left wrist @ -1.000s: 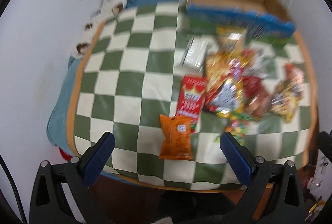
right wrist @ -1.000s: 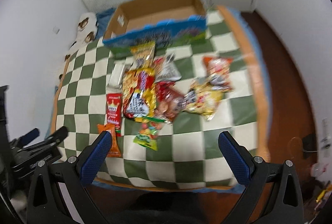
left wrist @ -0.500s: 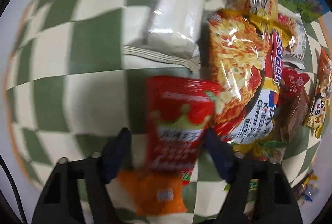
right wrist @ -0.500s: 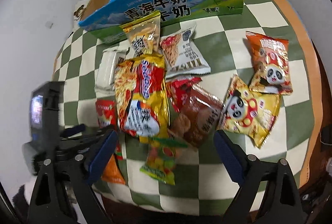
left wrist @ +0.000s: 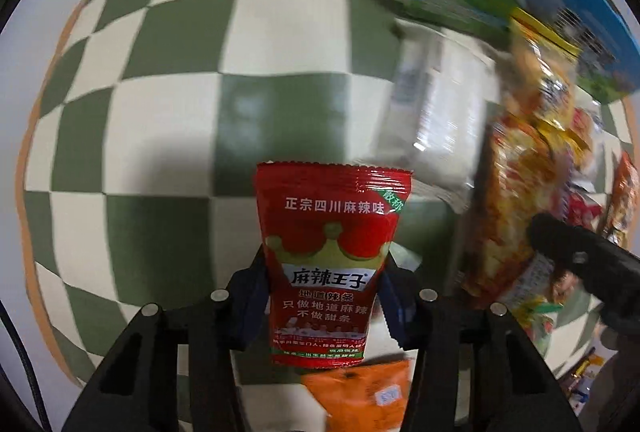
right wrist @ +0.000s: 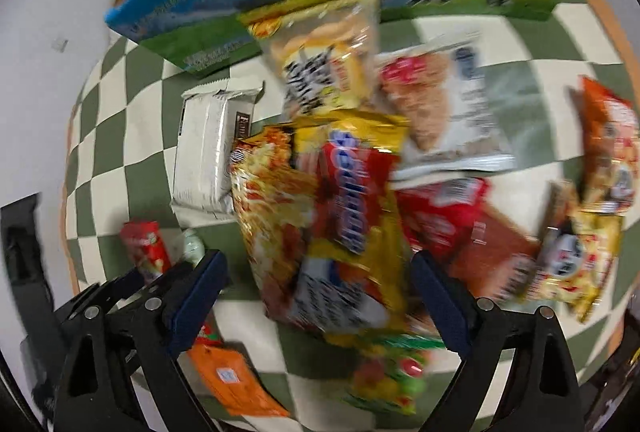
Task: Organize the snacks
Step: 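Grasp the red pouch with the left tool while the right tool grasps the yellow Sedaap noodle pack, then carry both packets into the cardboard box and open both tools, then lift both tools out of the box back toward the snack pile, then grasp the orange QR-code packet with the left tool while the right tool grasps the watermelon candy bag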
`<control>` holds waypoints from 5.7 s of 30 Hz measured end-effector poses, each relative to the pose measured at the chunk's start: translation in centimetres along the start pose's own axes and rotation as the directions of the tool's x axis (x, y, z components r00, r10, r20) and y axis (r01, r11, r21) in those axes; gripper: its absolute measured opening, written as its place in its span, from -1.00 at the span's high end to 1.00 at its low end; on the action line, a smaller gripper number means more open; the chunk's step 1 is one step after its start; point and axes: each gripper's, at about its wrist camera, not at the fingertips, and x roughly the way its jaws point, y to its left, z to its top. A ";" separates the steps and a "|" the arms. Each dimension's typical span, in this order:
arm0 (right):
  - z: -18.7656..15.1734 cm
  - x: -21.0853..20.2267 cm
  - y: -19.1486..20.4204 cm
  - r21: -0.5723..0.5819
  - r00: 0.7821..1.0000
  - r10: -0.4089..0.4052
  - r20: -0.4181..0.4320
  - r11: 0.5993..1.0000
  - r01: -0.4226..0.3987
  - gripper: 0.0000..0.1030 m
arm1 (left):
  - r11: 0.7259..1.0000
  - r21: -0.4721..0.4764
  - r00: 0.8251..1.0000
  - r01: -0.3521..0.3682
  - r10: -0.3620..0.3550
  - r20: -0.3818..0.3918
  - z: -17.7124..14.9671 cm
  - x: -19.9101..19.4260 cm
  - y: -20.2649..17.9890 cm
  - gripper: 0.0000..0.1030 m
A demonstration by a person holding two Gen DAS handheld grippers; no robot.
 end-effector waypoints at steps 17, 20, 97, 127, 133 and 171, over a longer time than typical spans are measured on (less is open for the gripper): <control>0.0 1.6 -1.2 -0.069 0.999 0.001 -0.044 0.998 -0.004 -0.71 | 0.995 -0.100 0.999 -0.028 0.031 0.031 -3.1 -4.1 0.5 0.14; -0.1 -1.2 -2.0 -0.081 0.997 0.067 -0.027 0.994 -0.070 -0.66 | 0.994 -0.109 0.999 0.010 -0.005 0.051 -4.6 -7.0 -0.7 0.14; 23.9 -14.4 -4.4 -0.189 0.948 -0.119 0.297 0.965 0.180 -0.92 | 1.000 0.025 0.958 0.010 -0.017 0.287 23.5 -12.7 -10.0 -0.91; 5.8 -26.9 -5.5 -0.156 0.855 0.029 0.518 0.986 0.061 -0.92 | 1.000 0.016 0.879 -0.012 0.003 0.477 6.8 -23.1 -9.0 -0.91; 0.8 -23.2 -8.0 -0.100 0.927 0.090 0.365 0.993 -0.057 -0.92 | 0.998 -0.043 0.933 -0.051 0.063 0.353 1.4 -19.2 -5.2 -0.91; -10.6 2.2 -2.9 -0.403 0.968 -0.198 -0.156 0.907 0.120 -0.05 | 0.988 -0.155 0.977 -0.010 -0.024 -0.213 -11.5 3.5 -3.0 -0.14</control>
